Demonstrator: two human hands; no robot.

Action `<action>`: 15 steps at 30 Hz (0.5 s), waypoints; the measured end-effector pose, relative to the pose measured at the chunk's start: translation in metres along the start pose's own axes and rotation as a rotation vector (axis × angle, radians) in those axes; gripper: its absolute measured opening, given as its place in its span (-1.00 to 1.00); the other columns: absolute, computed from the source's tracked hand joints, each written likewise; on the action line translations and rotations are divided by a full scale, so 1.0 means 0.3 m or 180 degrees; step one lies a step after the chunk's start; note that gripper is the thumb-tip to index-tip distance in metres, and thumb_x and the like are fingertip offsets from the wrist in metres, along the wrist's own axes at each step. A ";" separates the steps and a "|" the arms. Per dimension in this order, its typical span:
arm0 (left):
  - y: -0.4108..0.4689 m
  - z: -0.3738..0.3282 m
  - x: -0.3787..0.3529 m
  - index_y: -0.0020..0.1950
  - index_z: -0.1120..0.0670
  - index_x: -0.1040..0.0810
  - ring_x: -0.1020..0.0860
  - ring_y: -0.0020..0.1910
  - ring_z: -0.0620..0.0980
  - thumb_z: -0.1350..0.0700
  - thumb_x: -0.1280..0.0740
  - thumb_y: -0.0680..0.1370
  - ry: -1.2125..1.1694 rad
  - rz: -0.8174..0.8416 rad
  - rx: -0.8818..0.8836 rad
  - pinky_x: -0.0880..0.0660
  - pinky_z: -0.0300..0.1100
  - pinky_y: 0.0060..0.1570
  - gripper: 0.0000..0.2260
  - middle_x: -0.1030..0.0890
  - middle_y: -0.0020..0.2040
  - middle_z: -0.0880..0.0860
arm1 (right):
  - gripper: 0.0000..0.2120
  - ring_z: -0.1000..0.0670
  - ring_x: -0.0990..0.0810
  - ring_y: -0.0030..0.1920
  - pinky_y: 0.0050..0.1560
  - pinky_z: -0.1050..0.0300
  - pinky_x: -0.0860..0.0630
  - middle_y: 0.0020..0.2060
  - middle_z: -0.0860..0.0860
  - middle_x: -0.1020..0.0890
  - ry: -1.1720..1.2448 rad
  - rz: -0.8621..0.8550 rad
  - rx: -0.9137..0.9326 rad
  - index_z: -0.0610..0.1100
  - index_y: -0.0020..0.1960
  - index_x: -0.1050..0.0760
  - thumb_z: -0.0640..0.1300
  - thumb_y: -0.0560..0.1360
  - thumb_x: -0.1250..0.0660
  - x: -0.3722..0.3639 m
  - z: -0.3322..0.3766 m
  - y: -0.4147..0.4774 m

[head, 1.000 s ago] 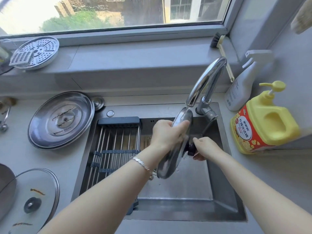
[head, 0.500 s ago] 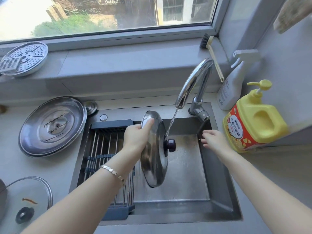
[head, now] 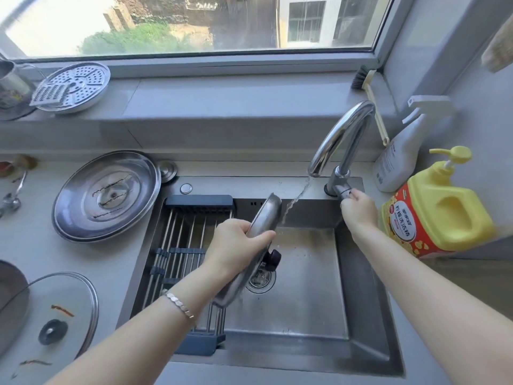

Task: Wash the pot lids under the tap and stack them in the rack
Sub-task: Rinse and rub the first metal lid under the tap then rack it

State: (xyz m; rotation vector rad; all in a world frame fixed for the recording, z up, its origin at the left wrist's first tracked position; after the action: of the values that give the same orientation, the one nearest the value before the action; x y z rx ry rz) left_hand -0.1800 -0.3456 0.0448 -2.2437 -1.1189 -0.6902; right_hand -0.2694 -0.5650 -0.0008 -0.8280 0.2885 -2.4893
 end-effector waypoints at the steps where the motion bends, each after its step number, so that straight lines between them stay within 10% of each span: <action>1: -0.014 -0.014 0.003 -0.50 0.09 -0.23 -0.20 -0.53 -0.08 -0.02 -0.44 0.39 0.0189 0.0038 -0.0140 -0.10 -0.27 -0.54 -0.55 -0.24 -0.53 -0.01 | -0.54 -0.15 -0.41 0.27 0.17 0.11 -0.34 0.33 -0.13 -0.43 -0.0072 0.0080 0.0032 -0.22 0.40 -0.31 -0.37 0.50 -0.10 0.000 0.002 0.005; 5: -0.074 -0.059 -0.007 -0.45 0.09 -0.27 -0.36 -0.39 0.01 -0.10 -0.31 0.49 0.1385 0.0576 -0.1040 -0.25 -0.19 -0.39 -0.57 -0.41 -0.41 0.06 | -0.48 -0.15 -0.42 0.20 0.04 0.14 -0.31 0.35 -0.13 -0.40 -0.0649 0.0568 0.0212 -0.12 0.43 -0.25 -0.32 0.48 -0.14 0.009 -0.042 0.017; 9: -0.138 -0.052 -0.050 -0.23 0.17 -0.50 -0.50 -0.14 0.12 -0.08 -0.20 0.56 0.1994 0.0980 -0.1655 -0.29 -0.16 -0.21 -0.65 -0.60 -0.15 0.16 | -0.55 -0.13 -0.34 0.37 0.32 0.08 -0.26 0.38 -0.16 -0.38 -0.0959 0.0715 0.0072 -0.26 0.40 -0.30 -0.27 0.52 -0.15 0.003 -0.145 -0.018; 15: -0.153 0.024 -0.028 -0.51 0.10 -0.35 -0.32 -0.50 -0.07 0.00 -0.43 0.41 -0.0155 0.0365 -0.0430 -0.21 -0.29 -0.50 -0.60 -0.39 -0.50 0.06 | -0.39 -0.02 -0.53 0.14 0.02 0.20 -0.49 0.26 -0.03 -0.42 -0.1444 0.2540 0.0038 0.01 0.40 -0.26 -0.10 0.41 -0.40 -0.054 -0.250 -0.229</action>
State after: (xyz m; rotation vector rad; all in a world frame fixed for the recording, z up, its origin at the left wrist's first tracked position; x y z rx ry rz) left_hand -0.2208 -0.3220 0.0448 -2.4294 -0.9834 -0.6856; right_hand -0.3307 -0.4949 -0.0448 -0.9977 0.3532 -1.5241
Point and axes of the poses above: each hand's wrist, its own y-axis towards the middle knuckle, its own x-axis out of the back of the hand, z = x × y, the point moved 2 cm from there along y, towards the middle knuckle
